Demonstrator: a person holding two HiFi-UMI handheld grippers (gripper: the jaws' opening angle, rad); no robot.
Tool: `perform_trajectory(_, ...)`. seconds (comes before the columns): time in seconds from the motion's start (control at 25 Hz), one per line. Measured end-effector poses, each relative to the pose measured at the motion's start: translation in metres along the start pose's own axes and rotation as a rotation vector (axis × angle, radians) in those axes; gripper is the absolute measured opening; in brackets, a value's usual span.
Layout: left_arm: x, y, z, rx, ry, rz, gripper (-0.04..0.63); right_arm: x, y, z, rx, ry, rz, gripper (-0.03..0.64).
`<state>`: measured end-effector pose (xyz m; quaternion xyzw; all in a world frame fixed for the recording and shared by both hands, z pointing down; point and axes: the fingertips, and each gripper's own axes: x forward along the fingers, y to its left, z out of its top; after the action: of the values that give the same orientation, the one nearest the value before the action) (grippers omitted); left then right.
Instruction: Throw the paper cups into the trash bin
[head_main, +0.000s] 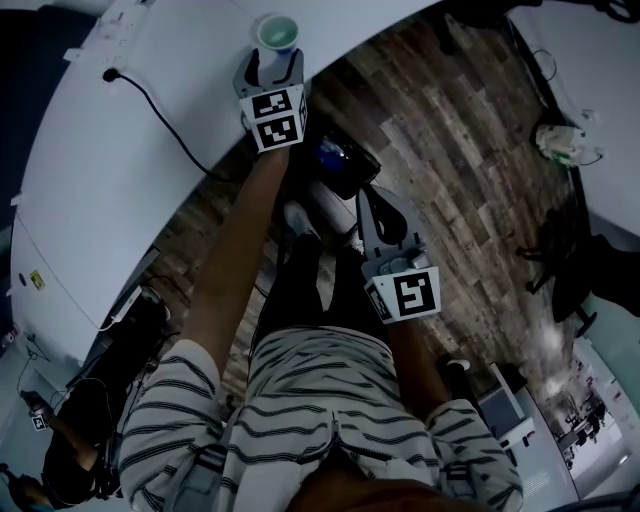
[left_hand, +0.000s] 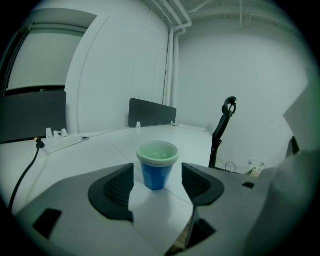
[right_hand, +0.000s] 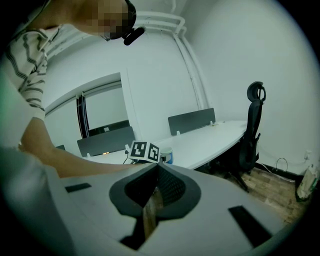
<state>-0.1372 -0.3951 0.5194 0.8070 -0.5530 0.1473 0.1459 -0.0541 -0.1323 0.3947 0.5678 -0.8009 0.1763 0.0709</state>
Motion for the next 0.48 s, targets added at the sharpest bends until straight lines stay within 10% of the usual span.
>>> perform_trajectory(0.48,0.033,0.001,-0.01,0.038,0.066,0.004,0.31,0.004,-0.003,-0.011,0.021,0.028,-0.002,0.015)
